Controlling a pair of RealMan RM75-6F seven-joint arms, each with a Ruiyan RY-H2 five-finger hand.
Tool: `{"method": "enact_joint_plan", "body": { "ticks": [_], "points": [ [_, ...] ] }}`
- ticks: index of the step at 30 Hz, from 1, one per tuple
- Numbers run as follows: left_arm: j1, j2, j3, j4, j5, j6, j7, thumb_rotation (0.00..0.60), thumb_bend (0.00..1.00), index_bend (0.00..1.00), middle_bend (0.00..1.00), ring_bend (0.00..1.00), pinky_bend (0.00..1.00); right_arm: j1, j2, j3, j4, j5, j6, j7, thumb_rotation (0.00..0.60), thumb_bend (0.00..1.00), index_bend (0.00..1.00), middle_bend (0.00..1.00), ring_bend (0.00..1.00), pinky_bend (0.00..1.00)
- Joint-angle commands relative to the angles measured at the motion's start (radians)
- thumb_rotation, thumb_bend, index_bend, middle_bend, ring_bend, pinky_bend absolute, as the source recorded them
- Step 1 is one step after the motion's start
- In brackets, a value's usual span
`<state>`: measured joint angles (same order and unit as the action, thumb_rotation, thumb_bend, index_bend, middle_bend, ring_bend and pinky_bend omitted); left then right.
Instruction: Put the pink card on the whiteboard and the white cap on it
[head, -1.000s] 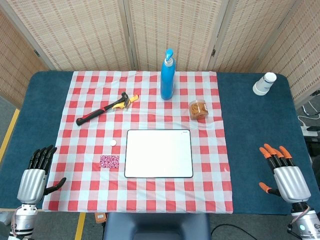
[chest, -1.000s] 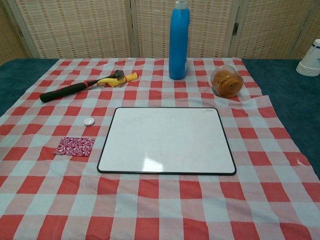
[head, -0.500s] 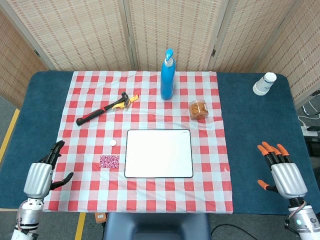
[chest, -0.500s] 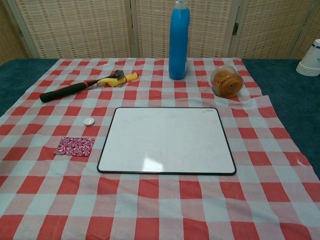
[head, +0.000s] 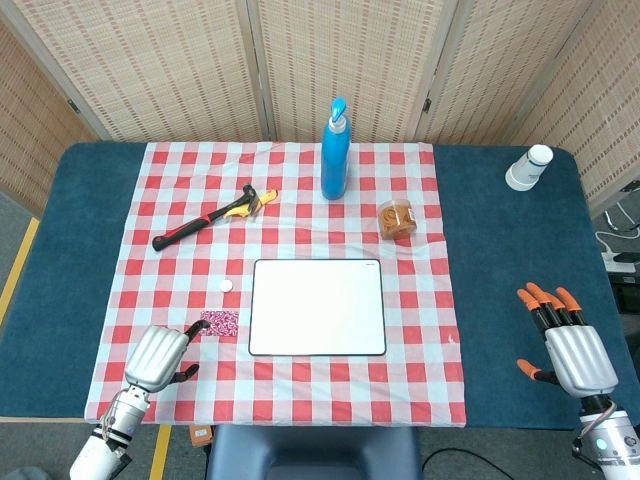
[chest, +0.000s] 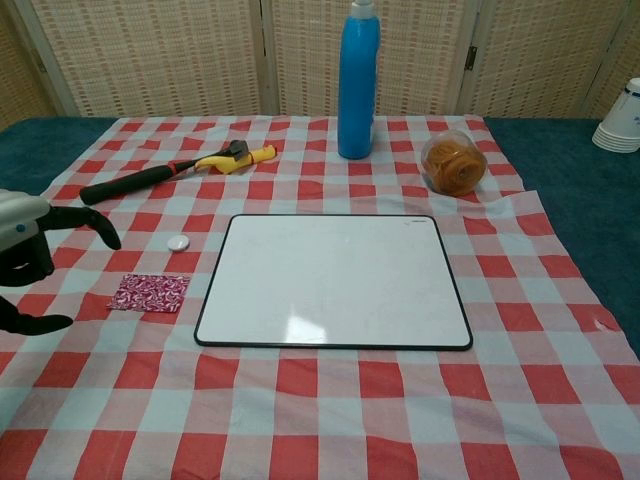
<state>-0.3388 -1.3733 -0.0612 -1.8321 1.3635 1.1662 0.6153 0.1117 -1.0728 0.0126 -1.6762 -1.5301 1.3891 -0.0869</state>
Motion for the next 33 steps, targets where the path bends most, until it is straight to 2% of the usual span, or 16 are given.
{"method": "enact_joint_plan", "body": {
  "ticks": [1,7,13,22,26,33],
  "points": [
    [-0.077,-0.057,-0.026,-0.050,-0.160,-0.086,0.133,0.600,0.23,0.32,1.00,1.00,1.00,-0.002,0.008,-0.001,-0.001,-0.002,0.004,0.017,0.600,0.07,0.00,0.00,0.00,0.00],
    [-0.133,-0.111,-0.059,-0.013,-0.303,-0.103,0.180,0.600,0.25,0.32,1.00,1.00,1.00,-0.005,0.021,0.000,0.002,-0.005,0.012,0.046,0.600,0.07,0.00,0.00,0.00,0.00],
    [-0.168,-0.157,-0.074,0.049,-0.340,-0.073,0.191,0.600,0.26,0.33,1.00,1.00,1.00,-0.003,0.024,0.001,0.003,-0.002,0.007,0.054,0.600,0.07,0.00,0.00,0.00,0.00],
    [-0.200,-0.187,-0.097,0.097,-0.407,-0.044,0.205,0.600,0.26,0.27,1.00,1.00,1.00,0.000,0.022,0.001,0.003,0.001,0.000,0.049,0.600,0.07,0.00,0.00,0.00,0.00],
    [-0.196,-0.226,-0.134,0.129,-0.514,0.009,0.186,0.600,0.25,0.23,1.00,1.00,1.00,0.001,0.023,0.005,0.004,0.009,-0.002,0.053,0.600,0.07,0.00,0.00,0.00,0.00],
    [-0.207,-0.274,-0.126,0.173,-0.555,0.068,0.209,0.600,0.25,0.25,1.00,1.00,1.00,0.000,0.024,0.003,0.003,0.006,0.000,0.054,0.600,0.07,0.00,0.00,0.00,0.00]
  ]
}}
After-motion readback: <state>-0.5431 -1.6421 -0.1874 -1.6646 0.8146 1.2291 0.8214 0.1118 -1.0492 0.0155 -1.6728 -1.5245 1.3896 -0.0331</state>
